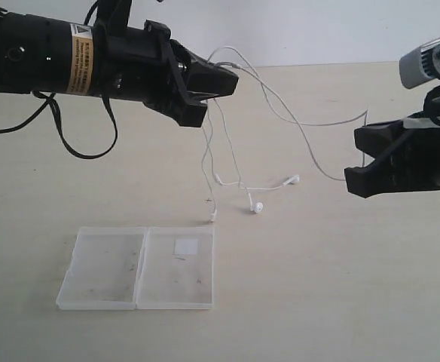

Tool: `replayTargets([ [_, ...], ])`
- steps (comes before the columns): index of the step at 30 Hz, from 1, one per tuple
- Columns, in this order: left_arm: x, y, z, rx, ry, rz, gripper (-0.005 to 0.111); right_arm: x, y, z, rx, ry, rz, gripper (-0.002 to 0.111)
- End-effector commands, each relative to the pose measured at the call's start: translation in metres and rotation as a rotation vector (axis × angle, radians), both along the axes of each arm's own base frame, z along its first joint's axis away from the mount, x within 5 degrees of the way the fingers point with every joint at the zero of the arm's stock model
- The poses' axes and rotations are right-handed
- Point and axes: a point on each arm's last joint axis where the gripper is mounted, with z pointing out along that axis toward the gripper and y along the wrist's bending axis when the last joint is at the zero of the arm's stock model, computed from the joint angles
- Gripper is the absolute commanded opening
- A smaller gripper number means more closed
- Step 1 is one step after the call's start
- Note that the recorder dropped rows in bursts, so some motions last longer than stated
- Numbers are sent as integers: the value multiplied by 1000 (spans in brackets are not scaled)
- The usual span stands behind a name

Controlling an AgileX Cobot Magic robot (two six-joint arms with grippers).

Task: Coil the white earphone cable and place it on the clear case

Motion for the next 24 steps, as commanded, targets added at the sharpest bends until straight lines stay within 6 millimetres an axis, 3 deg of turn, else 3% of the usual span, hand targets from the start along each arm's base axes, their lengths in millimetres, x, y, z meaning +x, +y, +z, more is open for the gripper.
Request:
replayTargets([
  [1,0,1,2,-14,-1,8,0,1,-1,1,-12,-4,2,0],
  [7,0,2,2,-20,2,19,0,2,0,3,110,32,-70,0],
  [15,0,2,2,-25,9,22,0,9,3,20,248,-141,-87,0],
  [24,0,1,2,-30,17,24,0,5,1,9,136,-42,-62,0],
])
